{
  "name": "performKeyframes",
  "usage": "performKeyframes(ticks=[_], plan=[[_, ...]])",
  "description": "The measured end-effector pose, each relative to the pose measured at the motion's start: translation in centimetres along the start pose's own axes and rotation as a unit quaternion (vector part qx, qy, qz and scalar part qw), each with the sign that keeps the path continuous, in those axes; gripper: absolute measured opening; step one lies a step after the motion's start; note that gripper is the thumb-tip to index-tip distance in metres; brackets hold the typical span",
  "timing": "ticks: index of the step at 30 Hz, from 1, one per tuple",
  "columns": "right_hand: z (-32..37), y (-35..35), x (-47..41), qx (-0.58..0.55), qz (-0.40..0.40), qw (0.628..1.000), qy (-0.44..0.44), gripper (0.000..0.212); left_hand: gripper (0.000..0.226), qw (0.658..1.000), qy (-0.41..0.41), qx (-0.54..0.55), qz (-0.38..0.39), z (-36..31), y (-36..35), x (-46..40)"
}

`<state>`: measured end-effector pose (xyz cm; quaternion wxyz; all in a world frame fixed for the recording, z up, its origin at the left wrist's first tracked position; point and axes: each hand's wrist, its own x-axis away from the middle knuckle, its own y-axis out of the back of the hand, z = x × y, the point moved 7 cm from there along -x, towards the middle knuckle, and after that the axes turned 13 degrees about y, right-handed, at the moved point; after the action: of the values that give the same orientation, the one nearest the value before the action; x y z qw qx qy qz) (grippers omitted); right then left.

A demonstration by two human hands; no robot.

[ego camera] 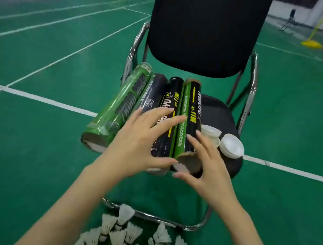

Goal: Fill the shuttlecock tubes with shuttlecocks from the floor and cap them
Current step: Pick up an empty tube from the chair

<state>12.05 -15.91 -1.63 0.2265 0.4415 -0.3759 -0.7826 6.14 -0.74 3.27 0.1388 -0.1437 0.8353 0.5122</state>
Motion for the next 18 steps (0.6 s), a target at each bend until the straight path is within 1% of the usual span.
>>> performKeyframes(ticks=[3, 8, 13, 18], plan=[[0.4, -0.2, 0.8, 0.014, -0.024, 0.999, 0.019, 0.087, 0.084, 0.999, -0.029, -0.013, -0.016, 0.1, -0.7, 1.3], [0.6, -0.2, 1.7, 0.007, -0.047, 0.999, 0.016, 0.089, 0.082, 0.997, -0.055, 0.017, -0.055, -0.1, -0.7, 3.3], [0.2, -1.1, 1.7, -0.049, -0.078, 0.995, -0.033, 0.085, 0.082, 0.998, -0.043, 0.012, -0.049, 0.2, 0.0, 5.3], [0.5, -2.1, 1.5, -0.023, -0.127, 0.991, -0.031, 0.082, 0.081, 0.997, -0.021, 0.011, -0.072, 0.7, 0.8, 6.4]])
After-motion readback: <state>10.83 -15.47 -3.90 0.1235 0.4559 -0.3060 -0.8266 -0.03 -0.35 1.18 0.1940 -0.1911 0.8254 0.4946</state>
